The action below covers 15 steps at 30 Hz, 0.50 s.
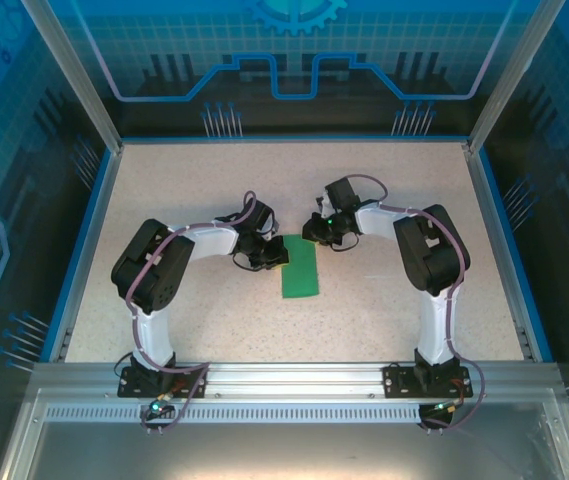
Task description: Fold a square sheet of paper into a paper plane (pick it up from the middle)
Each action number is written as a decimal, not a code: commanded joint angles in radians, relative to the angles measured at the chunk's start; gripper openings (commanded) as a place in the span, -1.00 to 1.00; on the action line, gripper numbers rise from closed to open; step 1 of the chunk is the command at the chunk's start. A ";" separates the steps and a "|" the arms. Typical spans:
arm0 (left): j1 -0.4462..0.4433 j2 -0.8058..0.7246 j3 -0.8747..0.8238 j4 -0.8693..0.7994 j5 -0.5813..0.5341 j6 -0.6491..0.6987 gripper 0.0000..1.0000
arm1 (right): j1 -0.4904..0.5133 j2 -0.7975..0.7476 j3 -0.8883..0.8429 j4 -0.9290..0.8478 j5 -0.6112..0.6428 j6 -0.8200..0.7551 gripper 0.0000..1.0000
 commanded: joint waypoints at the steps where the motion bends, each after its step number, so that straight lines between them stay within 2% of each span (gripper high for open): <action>1: -0.015 0.061 -0.037 -0.131 -0.083 0.021 -0.81 | -0.018 0.018 0.015 0.015 0.011 0.011 -0.65; 7: -0.015 0.062 -0.039 -0.135 -0.084 0.022 -0.81 | -0.026 0.040 -0.023 0.055 0.016 0.041 -0.67; 15: -0.015 0.060 -0.040 -0.133 -0.088 0.017 -0.81 | -0.028 -0.067 -0.031 0.090 -0.024 0.018 -0.67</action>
